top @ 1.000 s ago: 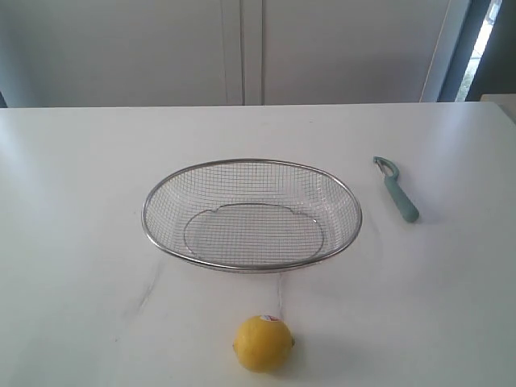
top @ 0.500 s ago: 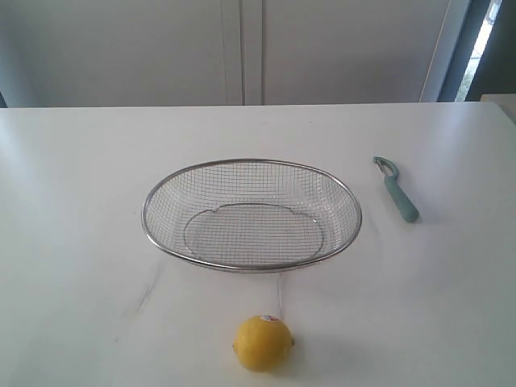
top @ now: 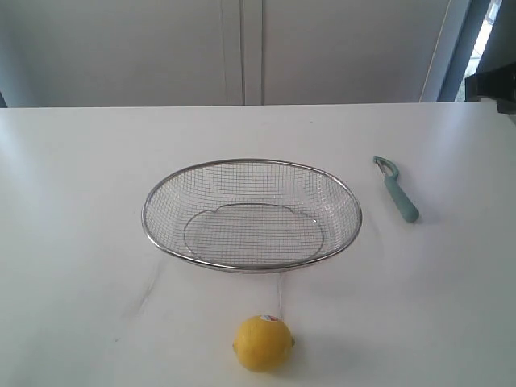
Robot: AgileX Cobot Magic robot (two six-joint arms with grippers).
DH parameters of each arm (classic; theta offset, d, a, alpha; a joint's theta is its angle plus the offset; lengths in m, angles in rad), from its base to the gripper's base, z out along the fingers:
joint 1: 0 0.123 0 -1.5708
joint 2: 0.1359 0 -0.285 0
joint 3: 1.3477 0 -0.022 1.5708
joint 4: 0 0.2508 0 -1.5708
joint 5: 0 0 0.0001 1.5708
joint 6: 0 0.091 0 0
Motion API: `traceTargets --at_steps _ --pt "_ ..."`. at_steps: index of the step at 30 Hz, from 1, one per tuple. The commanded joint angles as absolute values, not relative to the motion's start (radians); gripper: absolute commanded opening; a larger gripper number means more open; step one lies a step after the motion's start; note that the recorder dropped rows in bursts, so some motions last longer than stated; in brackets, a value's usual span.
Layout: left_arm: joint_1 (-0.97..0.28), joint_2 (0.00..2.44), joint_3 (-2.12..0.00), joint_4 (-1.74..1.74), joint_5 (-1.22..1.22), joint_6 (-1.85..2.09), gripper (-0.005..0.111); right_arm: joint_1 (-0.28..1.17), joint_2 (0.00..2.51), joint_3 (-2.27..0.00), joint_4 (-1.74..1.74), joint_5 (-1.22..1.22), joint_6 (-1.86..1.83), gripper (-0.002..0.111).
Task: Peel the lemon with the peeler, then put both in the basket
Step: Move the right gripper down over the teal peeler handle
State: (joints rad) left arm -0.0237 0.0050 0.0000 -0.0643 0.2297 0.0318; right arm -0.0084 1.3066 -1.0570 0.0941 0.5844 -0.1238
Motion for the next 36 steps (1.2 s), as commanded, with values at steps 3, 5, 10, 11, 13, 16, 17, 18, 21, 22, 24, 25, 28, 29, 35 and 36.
traceTargets --at_steps 3,5,10,11,13,16,17,18,21,22,24,25,28,29,35,36 --pt "-0.022 0.000 0.000 -0.071 0.225 0.027 0.000 -0.006 1.554 -1.289 0.018 0.832 -0.186 0.000" --pt "-0.022 0.000 0.000 -0.071 0.225 0.027 0.000 -0.006 1.627 -1.341 0.018 0.866 -0.206 0.000" --pt "-0.022 0.000 0.000 -0.071 0.225 0.027 0.000 0.003 1.716 -1.386 0.029 0.882 -0.248 0.000" --pt "-0.022 0.000 0.000 -0.071 0.225 0.027 0.000 0.010 1.729 -1.388 0.032 0.882 -0.261 0.000" --pt "-0.022 0.000 0.000 -0.071 0.225 0.027 0.000 0.029 1.756 -1.388 0.034 0.871 -0.270 0.000" --pt "-0.022 0.000 0.000 -0.071 0.225 0.027 0.000 0.058 1.796 -1.388 0.031 0.831 -0.306 0.000" --pt "-0.022 0.000 0.000 -0.071 0.225 0.027 0.000 0.068 1.809 -1.388 0.028 0.817 -0.334 0.000" --pt "-0.022 0.000 0.000 -0.071 0.224 0.027 0.000 0.078 1.822 -1.388 0.028 0.802 -0.358 0.000" --pt "-0.022 0.000 0.000 -0.071 0.218 0.027 0.000 0.095 1.860 -1.388 0.028 0.756 -0.365 0.008" --pt "-0.022 0.000 0.000 -0.071 0.218 0.027 0.000 0.097 1.870 -1.388 0.026 0.743 -0.365 0.012" --pt "-0.022 0.000 0.000 -0.071 0.218 0.027 0.000 0.097 1.896 -1.388 0.026 0.716 -0.365 0.022" --pt "-0.022 0.000 0.000 -0.071 0.218 0.027 0.000 0.097 1.907 -1.388 0.026 0.704 -0.365 0.027" --pt "-0.022 0.000 0.000 -0.071 0.218 0.027 0.000 0.097 1.942 -1.388 0.018 0.673 -0.365 0.046" --pt "-0.022 0.000 0.000 -0.071 0.218 0.027 0.000 0.097 1.952 -1.388 0.015 0.659 -0.365 0.050" --pt "-0.022 0.000 0.000 -0.071 0.218 0.027 0.000 0.097 2.003 -1.388 0.007 0.582 -0.364 0.052" --pt "-0.022 0.000 0.000 -0.071 0.218 0.027 0.000 0.097 2.008 -1.388 0.007 0.574 -0.364 0.052"
